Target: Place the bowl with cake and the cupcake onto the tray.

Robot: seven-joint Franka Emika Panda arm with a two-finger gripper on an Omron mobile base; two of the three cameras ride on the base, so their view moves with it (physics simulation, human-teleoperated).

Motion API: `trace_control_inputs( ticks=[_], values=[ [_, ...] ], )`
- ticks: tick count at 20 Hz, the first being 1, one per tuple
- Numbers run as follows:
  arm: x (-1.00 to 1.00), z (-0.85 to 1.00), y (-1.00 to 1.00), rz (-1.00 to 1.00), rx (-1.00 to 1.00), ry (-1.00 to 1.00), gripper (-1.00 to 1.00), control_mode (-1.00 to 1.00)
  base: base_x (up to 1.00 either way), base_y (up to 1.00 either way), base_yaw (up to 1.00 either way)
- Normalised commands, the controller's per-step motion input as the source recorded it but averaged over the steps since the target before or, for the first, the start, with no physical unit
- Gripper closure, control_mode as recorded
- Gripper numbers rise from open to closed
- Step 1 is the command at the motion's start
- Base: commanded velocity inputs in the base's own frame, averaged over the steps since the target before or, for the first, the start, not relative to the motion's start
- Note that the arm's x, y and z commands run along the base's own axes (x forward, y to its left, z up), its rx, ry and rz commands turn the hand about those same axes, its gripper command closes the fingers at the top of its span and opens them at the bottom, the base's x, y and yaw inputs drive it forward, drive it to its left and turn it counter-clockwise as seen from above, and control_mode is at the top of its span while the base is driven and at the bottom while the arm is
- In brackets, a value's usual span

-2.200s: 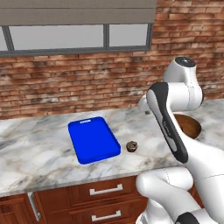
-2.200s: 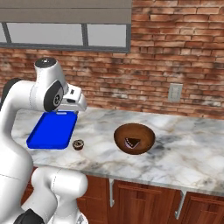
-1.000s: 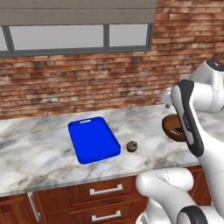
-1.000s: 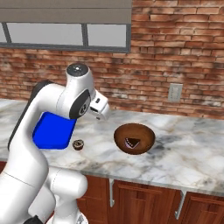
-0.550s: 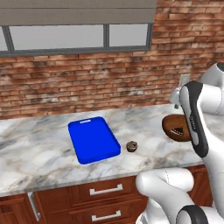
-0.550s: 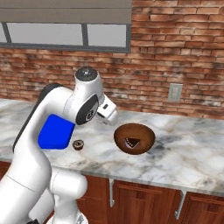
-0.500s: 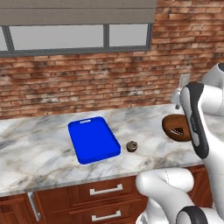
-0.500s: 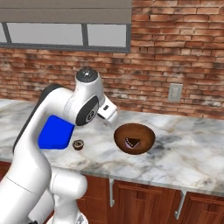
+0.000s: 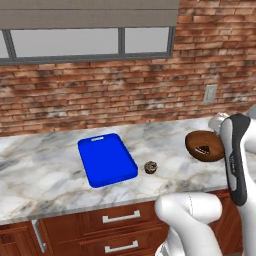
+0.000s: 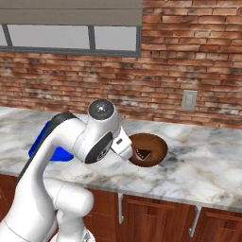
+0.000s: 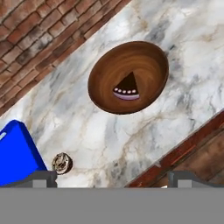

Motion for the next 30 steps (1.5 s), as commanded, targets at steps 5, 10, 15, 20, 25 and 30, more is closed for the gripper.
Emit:
trace_control_inputs(
  ticks=[5, 10, 15, 20, 25, 30],
  values=[
    [-0.28, -0.25, -0.35, -0.2, 0.07, 0.0, -1.0, -1.0, 0.0, 0.0, 0.0],
    [-0.06, -0.13, -0.29, -0.18, 0.06, 0.06, -1.0, -1.0, 0.0, 0.0, 0.0],
    [0.1, -0.2, -0.3, -0.08, 0.08, 0.08, -1.0, -1.0, 0.0, 0.0, 0.0],
    [0.33, -0.27, -0.28, 0.0, 0.09, 0.05, -1.0, -1.0, 0.0, 0.0, 0.0],
    [0.51, -0.34, -0.17, 0.03, 0.09, 0.04, -1.0, -1.0, 0.0, 0.0, 0.0],
    [0.53, -0.41, -0.07, 0.03, 0.05, 0.0, -1.0, -1.0, 0.0, 0.0, 0.0]
  ],
)
